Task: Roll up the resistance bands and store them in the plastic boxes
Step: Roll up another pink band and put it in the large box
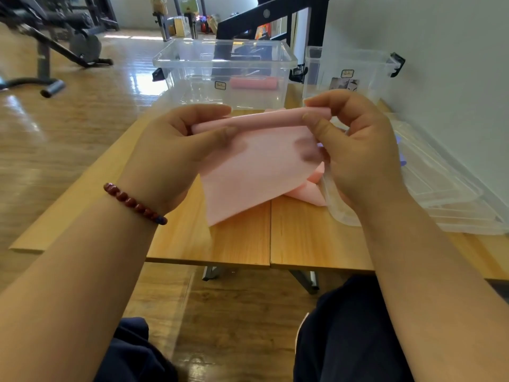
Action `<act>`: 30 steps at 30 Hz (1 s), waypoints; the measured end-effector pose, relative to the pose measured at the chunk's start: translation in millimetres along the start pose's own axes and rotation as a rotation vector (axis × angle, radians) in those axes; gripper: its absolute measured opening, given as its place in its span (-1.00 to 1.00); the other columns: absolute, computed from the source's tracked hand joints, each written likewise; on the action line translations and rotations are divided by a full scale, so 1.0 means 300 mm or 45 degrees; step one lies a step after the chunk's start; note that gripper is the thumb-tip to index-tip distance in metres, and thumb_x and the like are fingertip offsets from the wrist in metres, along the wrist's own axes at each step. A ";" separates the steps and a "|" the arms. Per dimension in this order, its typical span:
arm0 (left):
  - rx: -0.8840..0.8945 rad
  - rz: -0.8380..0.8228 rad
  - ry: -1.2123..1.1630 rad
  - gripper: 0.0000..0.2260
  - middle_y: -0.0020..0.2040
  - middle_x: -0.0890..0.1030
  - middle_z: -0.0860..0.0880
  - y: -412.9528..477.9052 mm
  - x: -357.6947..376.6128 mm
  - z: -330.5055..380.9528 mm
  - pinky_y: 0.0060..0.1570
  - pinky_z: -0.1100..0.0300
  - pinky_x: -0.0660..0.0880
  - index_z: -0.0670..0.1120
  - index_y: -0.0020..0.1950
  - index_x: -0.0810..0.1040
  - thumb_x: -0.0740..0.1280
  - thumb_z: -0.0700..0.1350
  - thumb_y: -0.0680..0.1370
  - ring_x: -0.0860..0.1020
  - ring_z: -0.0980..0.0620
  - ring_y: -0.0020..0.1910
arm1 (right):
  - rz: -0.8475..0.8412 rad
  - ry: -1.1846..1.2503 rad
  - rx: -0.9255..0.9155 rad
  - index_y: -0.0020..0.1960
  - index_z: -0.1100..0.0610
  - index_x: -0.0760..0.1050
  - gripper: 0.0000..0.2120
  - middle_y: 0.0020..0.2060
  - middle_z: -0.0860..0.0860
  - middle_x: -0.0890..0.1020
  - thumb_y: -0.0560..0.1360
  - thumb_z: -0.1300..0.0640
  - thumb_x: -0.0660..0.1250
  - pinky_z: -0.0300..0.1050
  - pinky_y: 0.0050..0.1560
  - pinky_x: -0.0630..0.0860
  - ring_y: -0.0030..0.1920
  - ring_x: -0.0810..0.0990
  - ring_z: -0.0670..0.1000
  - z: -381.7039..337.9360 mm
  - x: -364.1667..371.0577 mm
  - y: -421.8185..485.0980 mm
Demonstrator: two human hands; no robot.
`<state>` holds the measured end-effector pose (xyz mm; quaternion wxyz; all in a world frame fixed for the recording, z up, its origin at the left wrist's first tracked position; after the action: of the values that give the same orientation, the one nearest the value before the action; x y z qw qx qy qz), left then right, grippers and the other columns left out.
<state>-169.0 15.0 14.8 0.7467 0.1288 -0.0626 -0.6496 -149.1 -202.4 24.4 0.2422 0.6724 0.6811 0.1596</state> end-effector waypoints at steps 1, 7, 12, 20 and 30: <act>-0.006 0.000 0.012 -0.83 0.03 0.68 -0.07 -0.001 0.004 0.000 0.05 0.05 0.59 0.07 -0.01 0.68 0.51 -0.12 0.43 0.64 -0.06 0.06 | 0.013 -0.007 -0.003 0.02 0.04 0.56 -0.90 -0.01 0.02 0.57 0.56 0.22 0.36 -0.30 -0.29 0.55 -0.18 0.59 -0.19 -0.007 -0.003 0.000; 0.023 0.028 0.026 -0.87 -0.06 0.68 -0.07 0.021 0.025 0.042 0.02 0.08 0.58 0.03 -0.06 0.68 0.47 -0.20 0.47 0.66 -0.03 -0.03 | 0.049 -0.025 0.029 0.03 0.04 0.56 -0.89 -0.04 -0.08 0.57 0.55 0.23 0.36 -0.32 -0.29 0.55 -0.22 0.60 -0.22 -0.032 -0.017 0.013; 0.096 0.010 0.066 -0.83 0.02 0.67 -0.14 0.052 0.043 0.131 0.11 0.01 0.60 0.07 -0.09 0.67 0.45 -0.22 0.48 0.64 -0.10 0.06 | 0.094 -0.022 -0.043 -0.01 0.05 0.59 -0.83 -0.15 -0.14 0.63 0.53 0.31 0.37 -0.28 -0.10 0.59 -0.18 0.65 -0.18 -0.093 -0.058 0.061; 0.177 0.014 0.011 -0.78 -0.06 0.67 -0.06 0.089 0.099 0.323 -0.01 0.18 0.61 0.05 -0.10 0.65 0.40 -0.29 0.52 0.67 0.00 -0.03 | 0.130 0.123 -0.104 -0.16 -0.10 0.64 -0.74 -0.21 -0.16 0.64 0.49 0.28 0.42 -0.04 -0.09 0.64 -0.12 0.66 -0.02 -0.224 -0.143 0.160; 0.295 0.023 -0.101 -0.79 -0.11 0.68 -0.04 0.078 0.115 0.517 -0.03 0.23 0.60 -0.02 -0.07 0.66 0.39 -0.34 0.51 0.69 0.03 -0.09 | 0.185 0.217 -0.221 -0.11 0.02 0.63 -0.78 -0.15 -0.03 0.65 0.49 0.35 0.41 -0.03 -0.01 0.63 -0.11 0.69 0.06 -0.387 -0.193 0.218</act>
<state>-182.0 -33.2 167.4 0.7295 0.1879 -0.1680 -0.6358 -158.8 -244.5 163.3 0.2285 0.6806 0.6323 0.2913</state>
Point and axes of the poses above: each hand's wrist, its own y-axis towards the middle knuckle, its own x-axis out of the palm, z = x × y, the point moved 4 cm from there along y, towards the middle knuckle
